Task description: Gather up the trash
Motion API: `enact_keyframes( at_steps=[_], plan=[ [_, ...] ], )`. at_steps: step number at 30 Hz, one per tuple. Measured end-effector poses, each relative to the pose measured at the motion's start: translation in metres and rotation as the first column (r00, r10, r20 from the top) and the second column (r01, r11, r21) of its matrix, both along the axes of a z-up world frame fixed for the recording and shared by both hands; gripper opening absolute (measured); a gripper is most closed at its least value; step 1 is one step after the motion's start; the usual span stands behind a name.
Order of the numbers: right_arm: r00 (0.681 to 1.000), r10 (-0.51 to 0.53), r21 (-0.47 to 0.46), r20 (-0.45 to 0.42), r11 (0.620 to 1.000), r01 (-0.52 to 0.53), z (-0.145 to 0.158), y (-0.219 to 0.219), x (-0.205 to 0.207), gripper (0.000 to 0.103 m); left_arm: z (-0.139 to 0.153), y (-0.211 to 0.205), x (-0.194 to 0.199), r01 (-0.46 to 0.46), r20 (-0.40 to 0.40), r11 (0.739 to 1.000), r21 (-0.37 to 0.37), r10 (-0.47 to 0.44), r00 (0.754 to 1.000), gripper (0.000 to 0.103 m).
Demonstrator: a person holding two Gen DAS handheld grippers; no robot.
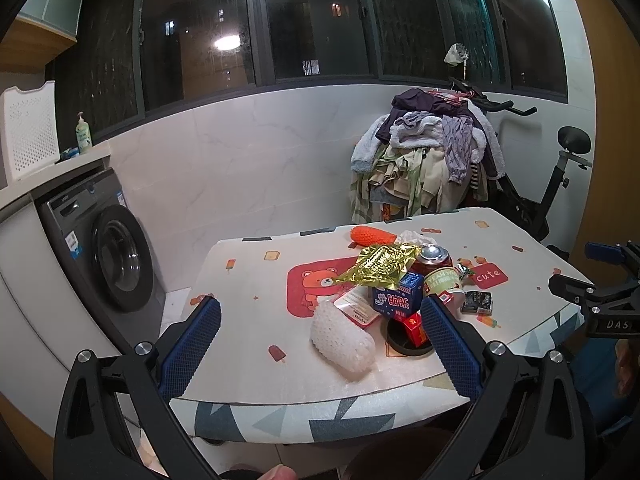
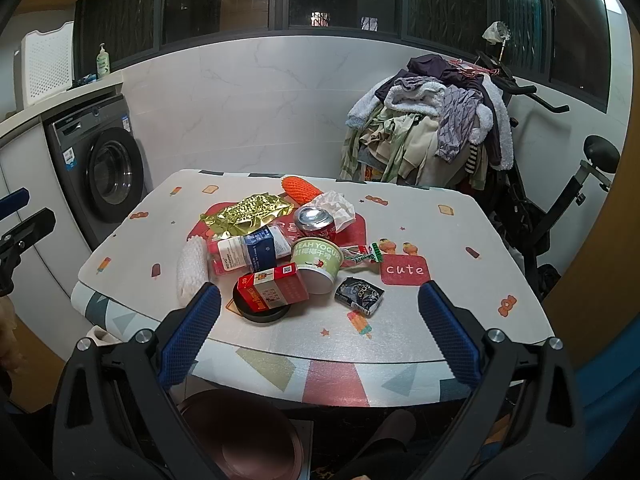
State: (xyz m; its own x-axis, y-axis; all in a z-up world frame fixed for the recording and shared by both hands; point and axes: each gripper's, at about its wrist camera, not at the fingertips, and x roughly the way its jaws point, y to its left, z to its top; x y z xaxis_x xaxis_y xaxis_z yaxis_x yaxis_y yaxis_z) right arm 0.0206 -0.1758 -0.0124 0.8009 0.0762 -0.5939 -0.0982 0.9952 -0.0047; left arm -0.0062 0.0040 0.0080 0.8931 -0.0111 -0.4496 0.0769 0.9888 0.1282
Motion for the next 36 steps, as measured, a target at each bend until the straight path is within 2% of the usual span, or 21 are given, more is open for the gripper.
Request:
enact_keyframes(
  at_steps=[9, 36],
  plan=[
    [1.000, -0.001, -0.003, 0.003, 1.000, 0.001, 0.009, 0.002, 0.002, 0.097, -0.001, -0.001, -0.001, 0.000, 0.001, 1.000, 0.000, 0.000, 1.000, 0.098],
    [1.000, -0.003, -0.007, 0.010, 1.000, 0.004, 0.008, 0.009, 0.001, 0.097, -0.006, -0.004, -0.005, 0.004, -0.001, 1.000, -0.003, -0.004, 1.000, 0.098]
  ],
)
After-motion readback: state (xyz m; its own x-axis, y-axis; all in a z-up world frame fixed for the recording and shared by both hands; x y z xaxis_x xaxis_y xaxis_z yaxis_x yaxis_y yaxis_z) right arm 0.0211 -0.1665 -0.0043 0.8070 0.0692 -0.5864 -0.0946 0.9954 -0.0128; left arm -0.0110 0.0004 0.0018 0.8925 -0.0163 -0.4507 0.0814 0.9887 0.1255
